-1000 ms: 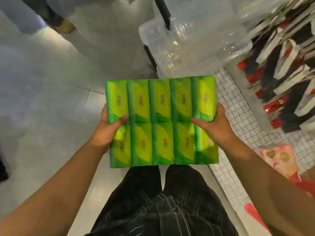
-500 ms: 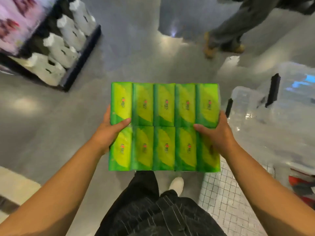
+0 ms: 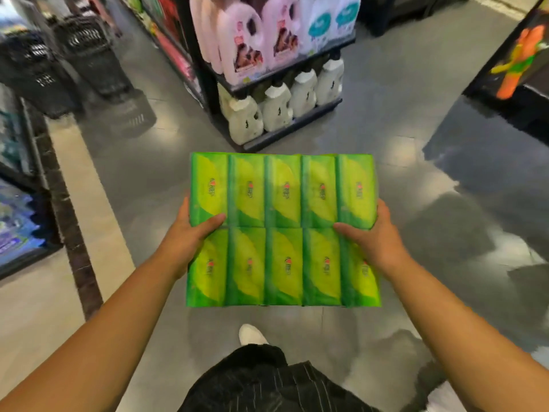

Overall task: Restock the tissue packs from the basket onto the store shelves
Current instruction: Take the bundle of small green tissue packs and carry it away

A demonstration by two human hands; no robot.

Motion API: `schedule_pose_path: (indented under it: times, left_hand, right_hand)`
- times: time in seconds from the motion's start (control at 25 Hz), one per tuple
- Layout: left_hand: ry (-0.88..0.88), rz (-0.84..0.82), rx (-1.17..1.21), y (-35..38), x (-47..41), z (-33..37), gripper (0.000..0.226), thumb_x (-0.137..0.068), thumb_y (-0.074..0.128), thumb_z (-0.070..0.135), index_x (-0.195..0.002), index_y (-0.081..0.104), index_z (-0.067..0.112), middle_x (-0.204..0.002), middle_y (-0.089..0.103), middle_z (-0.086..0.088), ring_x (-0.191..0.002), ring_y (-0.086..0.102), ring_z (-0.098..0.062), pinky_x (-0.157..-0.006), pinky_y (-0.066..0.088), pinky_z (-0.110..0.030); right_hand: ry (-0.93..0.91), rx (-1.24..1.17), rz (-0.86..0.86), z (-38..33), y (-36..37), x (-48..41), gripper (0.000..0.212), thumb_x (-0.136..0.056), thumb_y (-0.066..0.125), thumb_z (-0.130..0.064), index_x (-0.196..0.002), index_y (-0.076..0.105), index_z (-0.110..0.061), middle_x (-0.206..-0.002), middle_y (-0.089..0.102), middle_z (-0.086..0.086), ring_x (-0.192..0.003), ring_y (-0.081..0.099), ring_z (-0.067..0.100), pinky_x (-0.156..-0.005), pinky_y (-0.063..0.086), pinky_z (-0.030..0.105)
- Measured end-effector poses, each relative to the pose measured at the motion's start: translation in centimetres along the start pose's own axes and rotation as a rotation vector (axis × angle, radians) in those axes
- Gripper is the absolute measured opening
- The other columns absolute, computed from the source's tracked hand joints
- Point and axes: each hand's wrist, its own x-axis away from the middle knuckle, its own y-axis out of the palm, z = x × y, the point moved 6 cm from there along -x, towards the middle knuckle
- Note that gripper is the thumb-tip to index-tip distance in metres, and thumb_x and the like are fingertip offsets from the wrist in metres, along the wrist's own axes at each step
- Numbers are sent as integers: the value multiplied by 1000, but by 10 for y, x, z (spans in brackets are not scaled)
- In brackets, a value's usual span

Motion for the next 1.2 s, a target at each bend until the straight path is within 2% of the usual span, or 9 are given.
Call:
schedule_pose_path:
  times: [0.08,0.2,0.48,0.6,0.72,0.88,1.0,1.12,1.2]
  left_hand:
    - [7,68,23,-44,-17,17,82,-69,75,28,-141,37,34,-117,67,3,-97,69,-17,-71,58,-35]
    - [-7,175,39,-108,-40,41,90,-65,80,37,-142,34,39,-122,64,3,-104,66,-21,-81,56,-43]
    - [9,374,110,-215,-111,73,91,-65,80,39,-143,34,41,-124,63,5,-109,64,-22,-85,55,-46]
    - [31,446,151,-244,-154,85,85,-64,80,36,-139,38,42,-123,64,6,-109,64,-20,-87,54,-46]
    - [45,561,201,-280,-206,106,83,-65,76,31,-138,37,41,-119,64,9,-106,65,-17,-87,54,-45]
    - [20,679,265,-335,-261,136,92,-60,83,39,-140,38,42,-121,65,7,-106,65,-18,-89,53,-52]
    - [50,737,292,-378,-294,153,94,-58,85,41,-140,40,38,-124,65,4,-109,65,-21,-89,53,-53]
    - [36,803,306,-440,-333,165,106,-49,90,52,-140,39,38,-126,63,3,-111,64,-23,-89,53,-53]
    - [34,835,321,-487,-366,172,102,-55,88,46,-142,36,36,-126,62,4,-110,64,-22,-86,55,-49]
  right_hand:
    - [-22,24,-69,-34,46,-28,77,-70,85,-18,-134,41,-14,-113,56,0,-99,54,16,-70,38,15]
    - [-63,29,-173,-80,112,-67,72,-68,87,-22,-125,42,-21,-114,59,0,-102,59,18,-80,45,27]
    - [-167,61,-369,-174,244,-165,70,-67,87,-27,-120,41,-29,-117,58,-2,-103,60,17,-88,51,39]
    - [-198,83,-439,-207,298,-215,73,-70,85,-25,-127,40,-28,-122,55,-1,-107,57,17,-88,48,35]
    - [-252,102,-537,-255,361,-277,71,-68,86,-28,-123,40,-31,-126,55,1,-110,57,19,-94,48,39]
    - [-316,175,-661,-322,445,-350,75,-66,87,-35,-124,41,-27,-123,56,0,-110,57,19,-96,49,43]
    - [-343,212,-743,-365,509,-388,83,-65,86,-39,-130,37,-24,-124,56,-3,-110,57,18,-94,49,41]
    - [-342,209,-827,-408,591,-417,81,-69,85,-33,-131,34,-22,-119,55,-5,-106,57,15,-89,49,36]
    - [-327,217,-850,-433,648,-438,80,-73,82,-29,-135,32,-19,-117,54,-5,-102,56,13,-85,46,31]
